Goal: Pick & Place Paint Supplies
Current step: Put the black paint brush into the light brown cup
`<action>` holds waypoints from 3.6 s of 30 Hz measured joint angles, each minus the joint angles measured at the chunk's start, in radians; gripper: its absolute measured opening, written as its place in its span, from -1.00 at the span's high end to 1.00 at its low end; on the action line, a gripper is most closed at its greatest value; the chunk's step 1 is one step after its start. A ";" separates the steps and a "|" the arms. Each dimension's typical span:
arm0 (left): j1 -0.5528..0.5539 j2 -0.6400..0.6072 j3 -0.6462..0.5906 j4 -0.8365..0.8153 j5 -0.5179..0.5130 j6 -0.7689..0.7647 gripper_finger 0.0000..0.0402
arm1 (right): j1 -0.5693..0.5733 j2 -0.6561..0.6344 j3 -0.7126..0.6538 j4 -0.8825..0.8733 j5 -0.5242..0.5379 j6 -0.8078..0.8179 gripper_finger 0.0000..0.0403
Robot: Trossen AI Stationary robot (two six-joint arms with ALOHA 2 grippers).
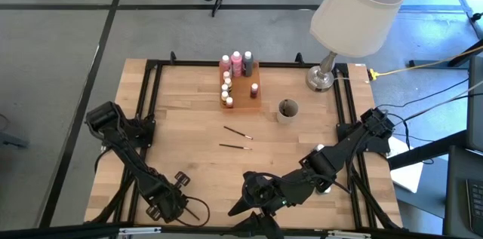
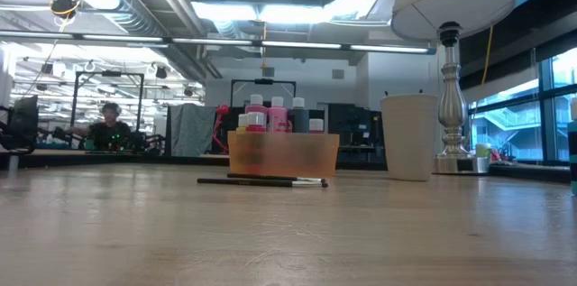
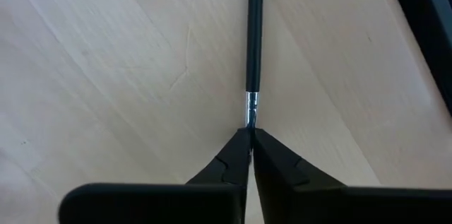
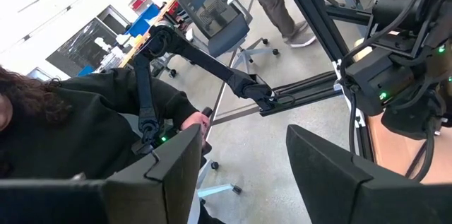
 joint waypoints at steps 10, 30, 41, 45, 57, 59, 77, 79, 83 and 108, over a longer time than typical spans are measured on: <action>-0.003 0.001 0.000 -0.009 -0.017 -0.009 0.73 | 0.000 0.000 0.000 0.000 0.000 0.000 -0.05; -0.001 0.001 0.000 -0.016 0.004 -0.033 0.65 | -0.002 0.000 0.000 0.000 0.001 0.000 -0.05; 0.000 -0.006 -0.001 -0.036 0.019 -0.052 0.57 | -0.002 0.000 0.000 0.000 0.001 0.000 -0.05; 0.000 -0.008 -0.001 -0.058 0.020 -0.052 0.56 | -0.002 0.000 0.000 0.000 0.001 0.000 -0.05; -0.002 -0.009 -0.002 -0.054 0.022 -0.052 0.56 | -0.002 0.000 0.000 0.000 0.001 0.000 -0.05; -0.002 -0.009 -0.002 -0.052 0.023 -0.046 0.57 | -0.002 0.000 0.000 0.000 0.001 0.000 -0.05; -0.001 -0.017 -0.057 0.026 0.026 -0.068 0.81 | -0.002 0.000 0.000 0.000 0.001 0.008 -0.05; 0.002 -0.017 -0.057 0.028 0.028 -0.055 0.87 | -0.003 0.000 0.000 0.000 0.001 0.009 -0.05; 0.003 -0.017 -0.057 0.027 0.036 -0.012 0.97 | -0.006 0.000 0.000 0.000 0.001 0.011 -0.05; 0.006 -0.078 -0.066 0.048 0.031 -0.059 1.00 | -0.019 0.000 0.000 0.000 0.001 0.011 -0.05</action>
